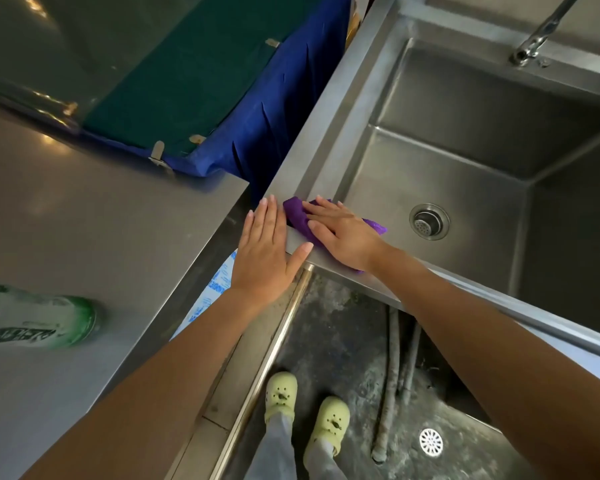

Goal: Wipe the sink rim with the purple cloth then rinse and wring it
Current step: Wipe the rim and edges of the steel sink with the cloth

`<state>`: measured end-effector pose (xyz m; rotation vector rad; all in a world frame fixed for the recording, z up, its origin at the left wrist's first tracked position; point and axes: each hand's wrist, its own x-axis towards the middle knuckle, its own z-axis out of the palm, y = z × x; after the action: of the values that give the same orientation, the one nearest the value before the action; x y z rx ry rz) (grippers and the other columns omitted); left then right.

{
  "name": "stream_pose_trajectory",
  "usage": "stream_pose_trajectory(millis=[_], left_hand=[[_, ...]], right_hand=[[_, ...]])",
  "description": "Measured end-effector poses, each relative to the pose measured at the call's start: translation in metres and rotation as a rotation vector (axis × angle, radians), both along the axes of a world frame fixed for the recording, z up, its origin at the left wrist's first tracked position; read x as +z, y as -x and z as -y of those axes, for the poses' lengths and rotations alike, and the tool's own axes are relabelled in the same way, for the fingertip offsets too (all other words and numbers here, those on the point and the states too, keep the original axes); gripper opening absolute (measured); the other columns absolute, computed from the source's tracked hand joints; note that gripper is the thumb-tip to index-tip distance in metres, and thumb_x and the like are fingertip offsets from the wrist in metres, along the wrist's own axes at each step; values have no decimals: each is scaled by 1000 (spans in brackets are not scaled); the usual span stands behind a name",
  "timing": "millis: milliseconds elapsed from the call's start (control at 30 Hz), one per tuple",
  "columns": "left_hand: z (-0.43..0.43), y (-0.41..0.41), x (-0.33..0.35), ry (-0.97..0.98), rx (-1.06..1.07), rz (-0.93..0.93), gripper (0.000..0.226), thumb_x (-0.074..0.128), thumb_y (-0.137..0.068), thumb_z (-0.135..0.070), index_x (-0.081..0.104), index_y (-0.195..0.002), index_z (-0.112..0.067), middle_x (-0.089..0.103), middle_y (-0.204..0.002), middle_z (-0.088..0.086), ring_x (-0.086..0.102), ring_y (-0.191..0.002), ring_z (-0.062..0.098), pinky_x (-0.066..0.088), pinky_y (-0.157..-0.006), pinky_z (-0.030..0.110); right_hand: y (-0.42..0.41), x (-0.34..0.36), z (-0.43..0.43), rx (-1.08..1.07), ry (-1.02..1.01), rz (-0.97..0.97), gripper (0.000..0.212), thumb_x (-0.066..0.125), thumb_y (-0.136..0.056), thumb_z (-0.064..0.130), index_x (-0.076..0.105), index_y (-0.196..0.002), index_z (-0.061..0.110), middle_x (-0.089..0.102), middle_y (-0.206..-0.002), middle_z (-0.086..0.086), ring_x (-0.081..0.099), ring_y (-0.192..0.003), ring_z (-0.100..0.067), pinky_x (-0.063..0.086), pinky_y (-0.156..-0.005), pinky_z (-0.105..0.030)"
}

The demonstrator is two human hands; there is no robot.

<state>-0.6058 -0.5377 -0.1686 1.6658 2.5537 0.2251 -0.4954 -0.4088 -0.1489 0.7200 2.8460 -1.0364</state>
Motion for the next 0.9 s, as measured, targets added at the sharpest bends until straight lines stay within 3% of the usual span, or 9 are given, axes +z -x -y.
stream_pose_trajectory(millis=[133, 267, 433, 567, 667, 767, 900], left_hand=[[1, 1, 2, 18, -15, 13, 95, -16, -82, -67, 9, -148, -3, 7, -158, 14, 1, -147, 21, -3, -119, 35], [1, 0, 1, 11, -1, 2, 91, -7, -87, -66, 16, -147, -1, 13, -156, 17, 8, -146, 25, 6, -119, 41], [2, 0, -4, -13, -3, -6, 86, 1, -91, -63, 22, -145, 0, 19, -155, 18, 14, -145, 26, 14, -118, 43], [1, 2, -7, -53, -4, -32, 81, 7, -93, -60, 26, -144, 1, 25, -153, 20, 20, -143, 28, 12, -117, 39], [2, 6, -8, -71, 27, -31, 82, 9, -93, -60, 24, -144, 2, 22, -153, 20, 18, -144, 28, 9, -117, 38], [3, 7, -9, -52, 49, -37, 86, 7, -91, -63, 21, -145, 2, 18, -155, 19, 14, -145, 29, 7, -117, 39], [1, 4, -10, -72, 59, -14, 87, 9, -91, -64, 23, -144, 3, 21, -154, 20, 17, -144, 30, 10, -117, 40]], right_hand=[[-10, 4, 7, -28, -4, -5, 42, 28, -101, 32, 45, -137, 19, 38, -149, 3, 18, -144, -13, 6, -120, -35], [-22, 5, 12, -76, -92, -25, 48, 37, -96, 44, 50, -134, 18, 49, -142, 3, 31, -137, -16, 25, -115, -40], [-13, 4, 10, -145, -197, -33, 35, 47, -94, 35, 61, -121, 18, 51, -121, -1, 41, -112, -19, 37, -95, -30], [8, 4, -2, -215, -244, -84, 39, 52, -92, 23, 52, -131, 25, 51, -117, -5, 44, -110, -23, 44, -83, -31], [11, 2, -11, -62, -330, -75, 36, 53, -92, 20, 57, -127, 28, 53, -112, -6, 46, -103, -25, 44, -75, -31], [5, 1, -20, 87, -368, -60, 31, 58, -90, 29, 63, -119, 23, 55, -106, -7, 49, -98, -26, 36, -67, -30], [16, -3, -17, 53, -461, -116, 31, 52, -87, 37, 71, -100, 16, 62, -89, -3, 56, -80, -25, 41, -53, -27]])
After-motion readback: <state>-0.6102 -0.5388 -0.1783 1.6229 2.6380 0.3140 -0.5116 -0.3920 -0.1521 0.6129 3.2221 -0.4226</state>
